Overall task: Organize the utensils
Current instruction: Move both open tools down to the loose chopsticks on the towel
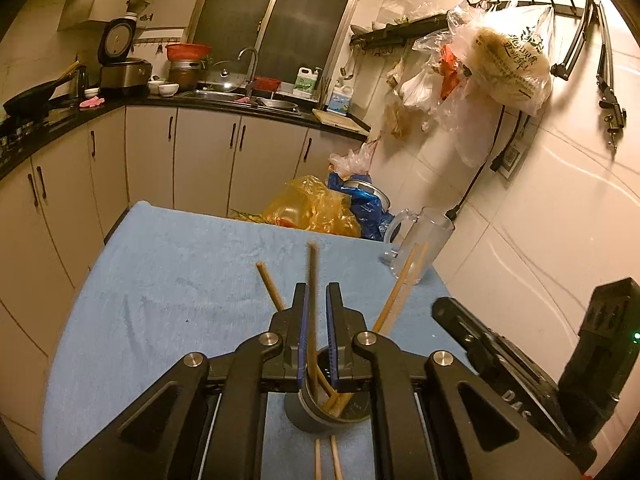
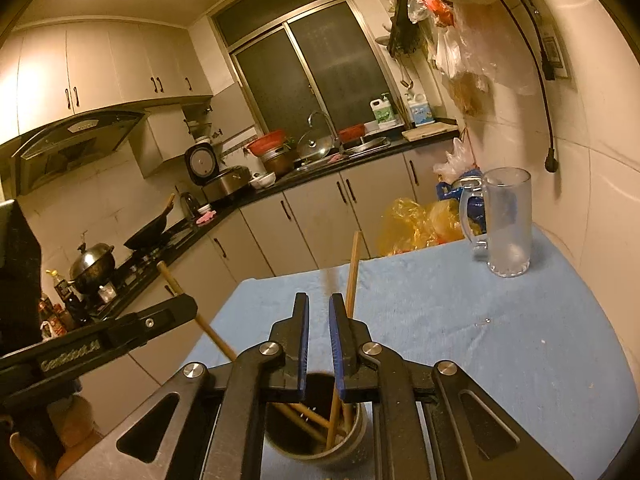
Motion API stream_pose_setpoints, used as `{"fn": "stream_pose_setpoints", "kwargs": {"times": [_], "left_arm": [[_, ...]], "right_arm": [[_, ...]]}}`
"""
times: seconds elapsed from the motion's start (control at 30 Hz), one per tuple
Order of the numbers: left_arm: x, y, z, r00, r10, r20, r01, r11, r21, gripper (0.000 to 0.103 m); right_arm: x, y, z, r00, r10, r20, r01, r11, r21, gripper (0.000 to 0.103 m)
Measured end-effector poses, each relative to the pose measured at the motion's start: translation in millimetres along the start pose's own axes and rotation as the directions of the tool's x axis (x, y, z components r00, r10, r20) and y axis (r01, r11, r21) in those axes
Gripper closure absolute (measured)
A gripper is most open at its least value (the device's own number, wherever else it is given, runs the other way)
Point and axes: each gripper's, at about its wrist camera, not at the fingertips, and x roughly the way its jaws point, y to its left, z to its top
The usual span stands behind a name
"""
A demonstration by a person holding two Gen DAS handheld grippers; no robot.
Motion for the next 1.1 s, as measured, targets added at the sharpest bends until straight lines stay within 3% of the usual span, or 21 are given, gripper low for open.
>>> {"fn": "stream_pose_setpoints", "kwargs": {"times": [0.17, 0.3, 0.37, 0.63, 0.83, 1.1], "left_arm": [[-32.1, -4.3, -8.1, 1.000, 0.001, 0.021, -0.001, 1.000, -0.003, 0.095], [-69.5, -3.8, -23.4, 0.999, 0.014, 0.044, -0.013, 1.000, -0.008, 0.080], [-90.7, -2.4, -36.7, 0.999, 0.027, 0.047, -0.027, 1.000, -0.003, 0.078], [-144.0, 23.9, -104.1, 0.995, 0.065, -0.076, -0.068, 0.997, -0.043, 0.076], [-139.2, 57.2, -135.4, 0.975, 0.073, -0.209, -0.098, 0.989, -0.113, 0.077], [-88.9, 73.8, -161.5, 0.928, 0.068, -0.365, -0.127, 0.982, -0.139, 0.077]], "right_arm": [[-36.8, 0.5, -0.5, 1.000, 0.019, 0.015, -0.019, 1.000, 0.003, 0.090], [-75.2, -4.3, -14.5, 0.999, 0.032, 0.007, -0.032, 0.999, 0.026, 0.074], [-88.5, -7.2, -23.8, 0.999, 0.034, -0.012, -0.033, 0.999, 0.036, 0.074], [-131.1, -9.1, -78.3, 0.991, 0.066, -0.117, -0.058, 0.996, 0.069, 0.074], [-126.7, -11.7, -112.4, 0.968, 0.058, -0.243, -0.032, 0.993, 0.112, 0.074], [-105.1, -28.7, -125.1, 0.947, 0.035, -0.319, 0.020, 0.986, 0.167, 0.074]]}}
